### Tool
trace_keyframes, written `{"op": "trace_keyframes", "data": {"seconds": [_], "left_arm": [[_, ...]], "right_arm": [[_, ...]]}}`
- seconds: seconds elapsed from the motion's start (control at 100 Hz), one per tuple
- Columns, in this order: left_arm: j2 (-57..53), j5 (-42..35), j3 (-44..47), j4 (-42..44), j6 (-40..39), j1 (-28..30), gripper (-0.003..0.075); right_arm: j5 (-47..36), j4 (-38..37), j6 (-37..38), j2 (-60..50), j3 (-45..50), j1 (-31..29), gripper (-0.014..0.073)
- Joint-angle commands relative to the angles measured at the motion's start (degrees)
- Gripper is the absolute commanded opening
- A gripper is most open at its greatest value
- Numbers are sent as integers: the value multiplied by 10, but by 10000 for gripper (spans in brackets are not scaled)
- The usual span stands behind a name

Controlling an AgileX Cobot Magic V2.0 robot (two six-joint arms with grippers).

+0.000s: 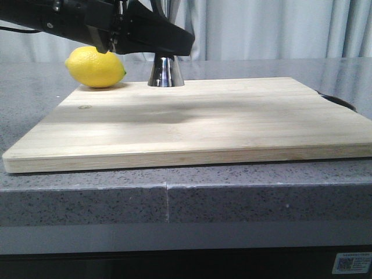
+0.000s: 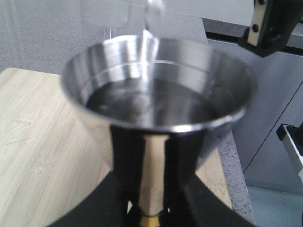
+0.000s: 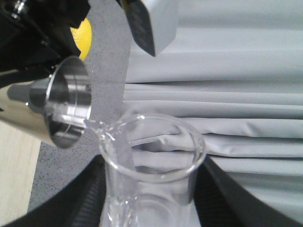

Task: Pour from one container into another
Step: 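Tilt the beaker with the right gripper, pouring liquid into the jigger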

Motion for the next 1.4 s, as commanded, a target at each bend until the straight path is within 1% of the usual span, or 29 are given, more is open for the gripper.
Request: {"op": "trace_keyframes", "data": {"seconds": [0.0,0.9,1.14,1.39], "left_arm": [[-32,56,-16,-43,-4,-4,-2],[-32,56,-16,-43,-4,-4,-2],[-32,56,-16,-43,-5,-4,-2],[-32,56,-16,-43,-5,-4,-2]], "right_arm": [[-3,-7,1,-23,-22,-1,246],[-7,-9,1,-23,-22,-1,246],[-42,67,3,-23,-22,-1,246],[-45,123,3,-23,-22,-1,246]]}}
